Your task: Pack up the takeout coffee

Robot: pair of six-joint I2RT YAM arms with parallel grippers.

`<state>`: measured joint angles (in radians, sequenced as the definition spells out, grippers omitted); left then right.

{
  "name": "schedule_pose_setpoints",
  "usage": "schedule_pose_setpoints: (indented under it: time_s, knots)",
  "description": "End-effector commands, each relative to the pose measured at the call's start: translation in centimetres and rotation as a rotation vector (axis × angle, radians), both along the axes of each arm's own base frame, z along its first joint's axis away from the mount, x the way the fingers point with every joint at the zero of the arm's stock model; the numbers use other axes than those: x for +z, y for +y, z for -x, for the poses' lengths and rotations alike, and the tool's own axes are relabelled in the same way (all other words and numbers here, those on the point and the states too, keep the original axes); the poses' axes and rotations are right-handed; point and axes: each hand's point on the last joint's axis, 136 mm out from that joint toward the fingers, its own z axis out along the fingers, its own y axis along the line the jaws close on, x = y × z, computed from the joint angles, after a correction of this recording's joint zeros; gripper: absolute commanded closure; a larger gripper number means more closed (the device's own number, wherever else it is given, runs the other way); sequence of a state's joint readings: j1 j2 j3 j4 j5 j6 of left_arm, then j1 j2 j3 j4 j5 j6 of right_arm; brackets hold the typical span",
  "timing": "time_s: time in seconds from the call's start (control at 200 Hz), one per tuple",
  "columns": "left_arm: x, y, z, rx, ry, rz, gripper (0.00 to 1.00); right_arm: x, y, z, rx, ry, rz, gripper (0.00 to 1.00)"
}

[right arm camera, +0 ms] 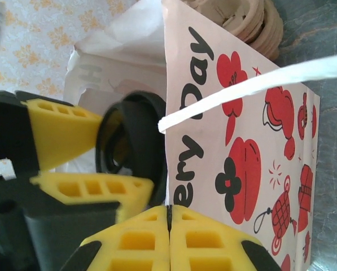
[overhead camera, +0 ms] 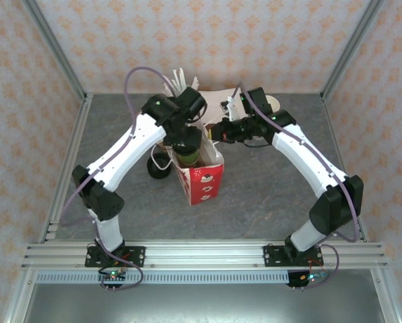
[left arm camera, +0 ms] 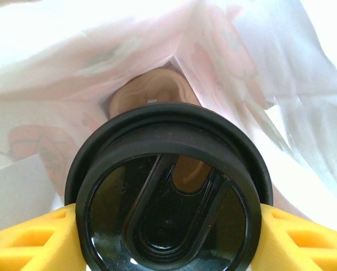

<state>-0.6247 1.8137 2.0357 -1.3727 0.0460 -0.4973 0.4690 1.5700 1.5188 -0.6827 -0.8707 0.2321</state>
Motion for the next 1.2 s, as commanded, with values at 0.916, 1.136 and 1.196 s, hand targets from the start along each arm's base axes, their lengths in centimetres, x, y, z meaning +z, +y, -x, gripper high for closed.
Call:
schedule_pose_setpoints:
  time_s: [0.916, 1.136, 1.196]
  knots:
    - [-0.3, 0.2, -2.1, 0.095, -0.036, 0.066, 0.44, 1.9, 2.3, -1.2, 0.189, -0.002, -0.033, 0.40]
    - [-0.1, 0.5, -2.0, 0.102, -0.038, 0.057, 0.44, 1.0, 1.9, -0.7, 0.201, 0.002, -0.008, 0.44]
    - [-0.1, 0.7, -2.0, 0.105, -0.041, 0.054, 0.44, 0.8, 1.6, -0.7, 0.193, 0.008, -0.007, 0.44]
